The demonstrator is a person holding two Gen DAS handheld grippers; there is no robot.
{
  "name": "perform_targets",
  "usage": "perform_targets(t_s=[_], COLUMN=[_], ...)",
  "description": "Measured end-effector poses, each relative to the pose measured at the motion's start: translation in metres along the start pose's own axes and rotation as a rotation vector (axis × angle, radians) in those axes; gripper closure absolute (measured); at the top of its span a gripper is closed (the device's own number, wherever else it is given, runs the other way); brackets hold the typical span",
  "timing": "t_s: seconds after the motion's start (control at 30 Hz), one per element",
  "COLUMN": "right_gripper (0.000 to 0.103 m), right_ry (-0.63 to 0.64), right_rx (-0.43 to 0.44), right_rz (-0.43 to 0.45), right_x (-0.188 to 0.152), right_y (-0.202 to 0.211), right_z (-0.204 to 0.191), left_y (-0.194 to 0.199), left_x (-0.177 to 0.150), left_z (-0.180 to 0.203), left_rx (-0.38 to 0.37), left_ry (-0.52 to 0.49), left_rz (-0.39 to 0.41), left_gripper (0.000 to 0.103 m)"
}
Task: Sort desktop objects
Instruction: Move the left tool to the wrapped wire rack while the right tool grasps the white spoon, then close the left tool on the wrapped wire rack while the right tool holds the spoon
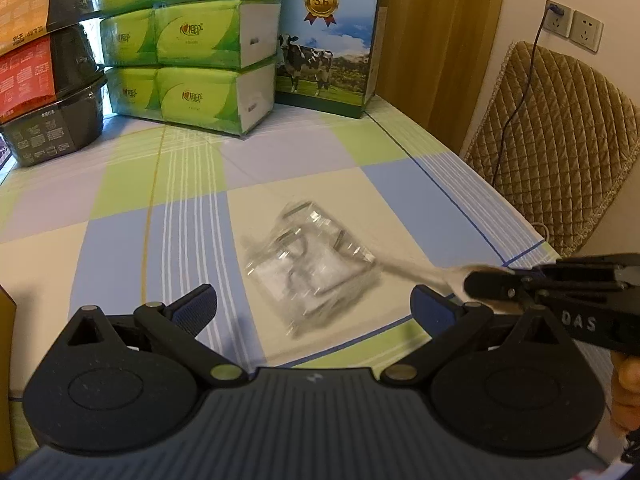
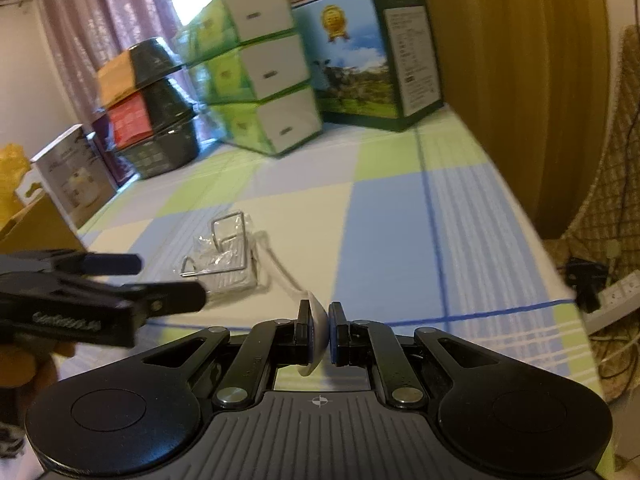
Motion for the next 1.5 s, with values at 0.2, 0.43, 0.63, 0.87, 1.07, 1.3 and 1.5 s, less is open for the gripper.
perform_targets(t_s=[0.2, 0.43, 0.63, 0.87, 1.07, 1.3, 1.5], right_gripper=[0.099, 0.099, 0.099, 0.099, 0.099, 0.099, 0.099], right_ry=[0.014, -0.025, -0.044, -0.059, -0.078, -0.137, -0.239], right_rx=[0.012, -0.048, -0.068, -0.084, -0.094, -0.105, -0.110], right_rz=[-0.003, 0.003, -0.002, -0.023, -0.056, -0.090, -0.093], right_x=[-0.004, -0.008, -0.009, -0.008, -0.016, -0.046, -0.077], right_y=[0.005, 0.010, 0.014, 0.022, 0.042, 0.070, 0.099], right_z=[-0.005, 0.003, 0.002, -0.013, -0.044, -0.085, -0.097], left_y=[-0.008, -0.024, -0.026, 0.011, 0.064, 0.125, 0.164], left_x=[-0.006, -0.001, -0.004, -0.029, -0.064, -0.100, -0.124], left_z=[-0.004, -0.011, -0.010, -0.006, -0.005, 0.009, 0.015], left_rx=[0.018, 0.069, 0.073, 0.059, 0.055, 0.052, 0.056], left_ry=[0.027, 0.117, 0.107, 0.063, 0.077, 0.049, 0.066], left_rz=[-0.009, -0.002, -0.018, -0.041, -0.056, -0.060, -0.055], left_gripper=[0.002, 0.012, 0.029, 0.048, 0.048, 0.048, 0.048])
Point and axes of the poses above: each gripper's, at about its wrist camera, not at the fingertips, and y roughly against the way its jaws point, z to its right, x to its top, the point moved 1 cm from there along -y, roughly the way its jaws point, and after that the axes turned 3 degrees about -y, right-handed, at the moved point
